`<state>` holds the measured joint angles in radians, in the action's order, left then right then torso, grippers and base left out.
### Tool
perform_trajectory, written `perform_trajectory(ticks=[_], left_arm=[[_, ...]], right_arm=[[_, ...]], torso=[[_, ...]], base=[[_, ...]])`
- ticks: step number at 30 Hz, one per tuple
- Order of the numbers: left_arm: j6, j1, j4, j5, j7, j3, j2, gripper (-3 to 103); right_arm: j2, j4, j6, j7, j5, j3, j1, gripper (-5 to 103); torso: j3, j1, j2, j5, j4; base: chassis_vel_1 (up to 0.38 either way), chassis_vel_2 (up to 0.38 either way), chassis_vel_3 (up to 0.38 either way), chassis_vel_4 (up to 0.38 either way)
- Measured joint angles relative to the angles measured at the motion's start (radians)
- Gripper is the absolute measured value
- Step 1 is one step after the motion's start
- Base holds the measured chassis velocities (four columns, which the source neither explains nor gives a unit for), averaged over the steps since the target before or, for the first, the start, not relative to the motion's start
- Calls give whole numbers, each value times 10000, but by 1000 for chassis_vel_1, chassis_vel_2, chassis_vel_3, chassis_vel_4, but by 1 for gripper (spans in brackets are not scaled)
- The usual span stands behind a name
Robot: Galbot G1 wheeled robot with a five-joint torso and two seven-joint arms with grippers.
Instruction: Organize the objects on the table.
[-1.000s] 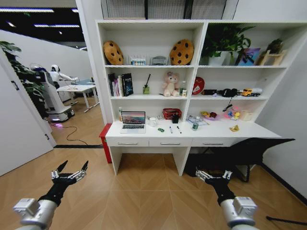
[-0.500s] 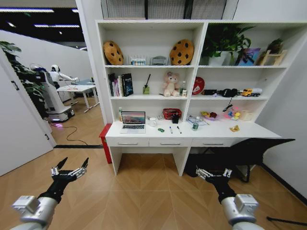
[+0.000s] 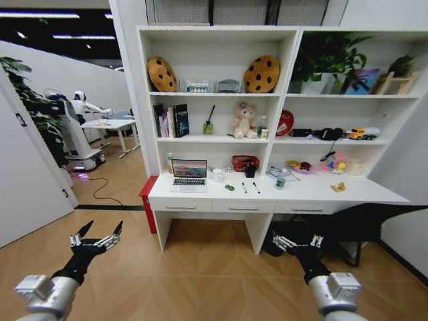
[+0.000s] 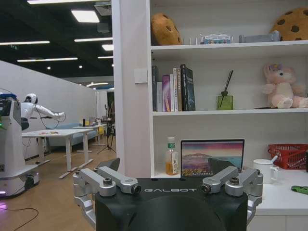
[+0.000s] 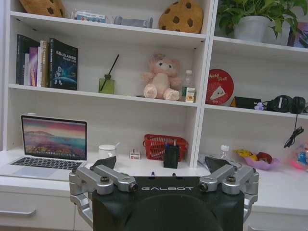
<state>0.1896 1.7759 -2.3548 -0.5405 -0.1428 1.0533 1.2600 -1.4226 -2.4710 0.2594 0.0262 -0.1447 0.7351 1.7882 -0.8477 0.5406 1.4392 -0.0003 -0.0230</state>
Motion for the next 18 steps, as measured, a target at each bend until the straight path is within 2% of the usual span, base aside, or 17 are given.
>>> perform_trajectory(ticks=[2, 4, 7, 10, 11, 14, 17, 18], left_arm=[[23, -16, -16, 0, 0, -17, -7, 100], [35, -31, -56, -1, -4, -40, -17, 100], [68, -49, -65, -4, -7, -58, -42, 100], [74, -47, -70, -6, -9, -58, -53, 100], [75, -33, -49, -6, -12, -55, -64, 100], [70, -21, -38, -9, -16, -44, -68, 100], [66, -20, 3, -10, -21, -43, -65, 100], [65, -44, 17, -10, -20, -48, -57, 100]], right_arm=[[-17, -5, 0, 1, 7, -7, 8, 100], [-30, -5, 0, 1, 18, -18, 10, 100], [-69, -3, 0, 2, 40, -56, 12, 100], [-98, 21, 0, 4, 61, -77, 19, 100], [-119, 49, -9, 4, 90, -85, 28, 100], [-133, 70, -21, 5, 107, -95, 38, 100], [-150, 96, -58, 6, 147, -118, 58, 100], [-151, 104, -61, 21, 151, -142, 55, 100]], torso=[[3, -3, 3, -6, -1], [1, -4, 1, 11, -1], [0, -2, 0, -2, -2], [4, -7, 3, 11, 1], [-2, 2, -3, -5, -1], [0, -2, 0, 7, -1], [-2, 1, -2, -7, -3], [0, 0, -2, 9, -1]], base=[[-321, 268, 329, -273], [-319, 298, 329, -293], [-360, 317, 346, -323], [-351, 354, 348, -347], [-366, 371, 367, -349], [-358, 382, 358, -377], [-350, 347, 348, -344], [-355, 367, 378, -383]])
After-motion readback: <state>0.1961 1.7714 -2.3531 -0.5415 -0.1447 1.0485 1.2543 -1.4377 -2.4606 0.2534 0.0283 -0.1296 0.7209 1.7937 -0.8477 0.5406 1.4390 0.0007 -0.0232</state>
